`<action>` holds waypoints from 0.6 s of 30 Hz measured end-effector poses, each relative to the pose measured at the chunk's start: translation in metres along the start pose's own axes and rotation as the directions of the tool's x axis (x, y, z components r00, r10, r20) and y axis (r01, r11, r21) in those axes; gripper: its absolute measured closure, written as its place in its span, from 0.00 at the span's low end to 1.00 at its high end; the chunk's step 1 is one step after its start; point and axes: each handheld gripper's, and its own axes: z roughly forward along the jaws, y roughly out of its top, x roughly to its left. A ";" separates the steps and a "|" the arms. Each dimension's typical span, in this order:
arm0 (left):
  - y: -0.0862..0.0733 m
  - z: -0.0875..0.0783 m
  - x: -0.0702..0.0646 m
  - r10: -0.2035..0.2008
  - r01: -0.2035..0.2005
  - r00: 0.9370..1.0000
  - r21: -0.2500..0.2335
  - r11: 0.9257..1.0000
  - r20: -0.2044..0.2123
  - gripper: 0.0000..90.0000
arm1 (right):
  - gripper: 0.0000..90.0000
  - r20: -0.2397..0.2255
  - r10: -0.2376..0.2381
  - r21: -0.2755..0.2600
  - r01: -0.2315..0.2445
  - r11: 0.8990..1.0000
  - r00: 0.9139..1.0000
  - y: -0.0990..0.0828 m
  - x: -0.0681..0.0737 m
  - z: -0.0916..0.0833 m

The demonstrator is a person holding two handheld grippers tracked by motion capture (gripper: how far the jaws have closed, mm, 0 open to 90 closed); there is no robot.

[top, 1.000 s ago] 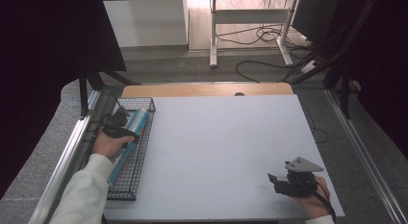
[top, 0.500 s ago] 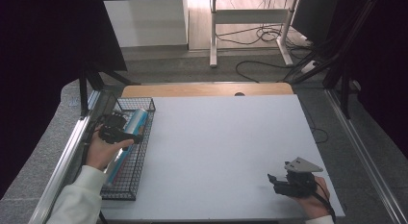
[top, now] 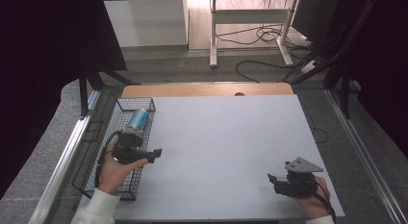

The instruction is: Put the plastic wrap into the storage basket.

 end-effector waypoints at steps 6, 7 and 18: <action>-0.013 0.014 -0.028 0.066 -0.066 0.998 0.010 0.998 0.008 0.18 | 0.26 0.000 -0.002 -0.002 0.002 1.000 1.000 0.000 0.000 -0.001; -0.013 0.014 -0.028 0.066 -0.066 0.998 0.010 0.998 0.008 0.18 | 0.26 0.000 -0.002 -0.002 0.002 1.000 1.000 0.000 0.000 -0.001; -0.026 0.019 -0.048 0.100 -0.101 0.995 0.020 0.995 0.023 0.18 | 0.26 -0.002 -0.004 -0.009 0.004 1.000 1.000 0.000 0.000 0.000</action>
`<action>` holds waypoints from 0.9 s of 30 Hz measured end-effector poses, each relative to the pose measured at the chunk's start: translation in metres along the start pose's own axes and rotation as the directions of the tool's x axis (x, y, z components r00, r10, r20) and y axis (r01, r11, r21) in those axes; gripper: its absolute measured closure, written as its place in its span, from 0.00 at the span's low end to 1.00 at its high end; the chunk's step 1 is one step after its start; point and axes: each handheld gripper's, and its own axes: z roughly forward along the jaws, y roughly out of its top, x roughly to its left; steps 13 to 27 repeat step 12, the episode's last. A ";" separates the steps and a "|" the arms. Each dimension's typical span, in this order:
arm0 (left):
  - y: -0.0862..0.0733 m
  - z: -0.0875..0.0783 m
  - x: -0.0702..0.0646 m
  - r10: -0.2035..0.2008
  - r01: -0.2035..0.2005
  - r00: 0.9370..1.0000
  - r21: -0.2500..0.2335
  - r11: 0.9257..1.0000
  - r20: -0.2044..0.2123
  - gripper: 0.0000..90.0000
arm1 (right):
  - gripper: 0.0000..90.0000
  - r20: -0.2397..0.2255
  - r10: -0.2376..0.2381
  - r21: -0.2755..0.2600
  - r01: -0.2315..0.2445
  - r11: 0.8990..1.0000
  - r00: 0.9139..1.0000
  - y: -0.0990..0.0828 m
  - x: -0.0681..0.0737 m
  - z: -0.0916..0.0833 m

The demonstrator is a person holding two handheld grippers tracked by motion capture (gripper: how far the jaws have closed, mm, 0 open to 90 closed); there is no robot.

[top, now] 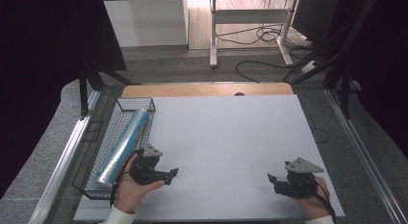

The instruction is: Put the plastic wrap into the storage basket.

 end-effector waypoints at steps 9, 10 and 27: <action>-0.004 0.004 0.001 0.003 -0.003 1.000 0.001 1.000 -0.002 0.18 | 0.26 0.006 0.015 -0.017 -0.015 1.000 1.000 0.001 -0.003 -0.002; -0.004 0.004 0.001 0.003 -0.003 1.000 0.001 1.000 -0.002 0.18 | 0.26 0.005 0.015 -0.019 -0.014 1.000 1.000 0.001 -0.003 -0.002; -0.004 0.004 0.001 0.002 -0.002 1.000 -0.005 1.000 0.002 0.18 | 0.26 0.000 0.008 -0.023 -0.008 1.000 1.000 0.001 -0.002 -0.002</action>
